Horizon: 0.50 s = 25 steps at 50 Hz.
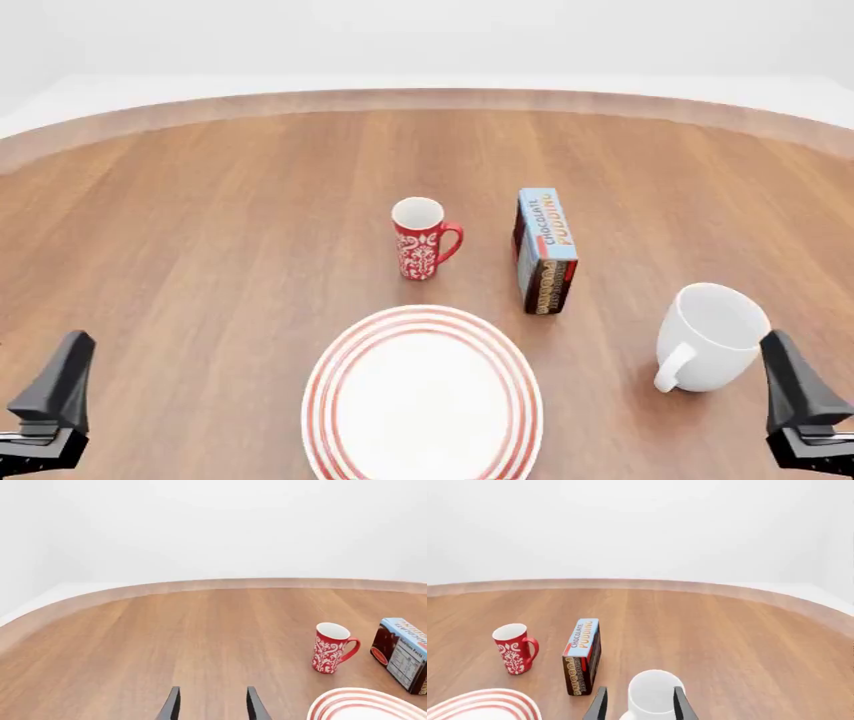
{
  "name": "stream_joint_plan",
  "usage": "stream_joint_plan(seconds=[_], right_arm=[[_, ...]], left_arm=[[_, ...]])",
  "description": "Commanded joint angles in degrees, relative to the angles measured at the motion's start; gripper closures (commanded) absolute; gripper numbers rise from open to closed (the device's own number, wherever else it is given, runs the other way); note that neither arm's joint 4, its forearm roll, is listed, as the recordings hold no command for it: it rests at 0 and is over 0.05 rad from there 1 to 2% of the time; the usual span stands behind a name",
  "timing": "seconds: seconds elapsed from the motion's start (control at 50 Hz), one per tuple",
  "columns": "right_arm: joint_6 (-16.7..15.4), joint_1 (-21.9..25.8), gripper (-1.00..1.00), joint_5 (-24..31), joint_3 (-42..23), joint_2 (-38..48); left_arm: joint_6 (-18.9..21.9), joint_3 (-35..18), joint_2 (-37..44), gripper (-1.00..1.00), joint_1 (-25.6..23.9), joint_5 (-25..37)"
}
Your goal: Pick up the white mug and put it on the plate, and put the chocolate pudding to the right of the plate.
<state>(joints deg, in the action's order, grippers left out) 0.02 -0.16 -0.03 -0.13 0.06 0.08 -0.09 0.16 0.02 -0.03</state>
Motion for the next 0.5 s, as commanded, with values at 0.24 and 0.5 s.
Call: stream_joint_plan(seconds=[0.24,0.5], right_arm=[[0.3,-0.3,-1.00,0.0,-0.3,0.0],[0.3,-0.2,-1.00,0.1,-0.3,0.0]], left_arm=[[0.8,-0.1,4.2,-1.00,0.0,-3.6],[1.7,-0.3,4.3,-1.00,0.2,-3.0]])
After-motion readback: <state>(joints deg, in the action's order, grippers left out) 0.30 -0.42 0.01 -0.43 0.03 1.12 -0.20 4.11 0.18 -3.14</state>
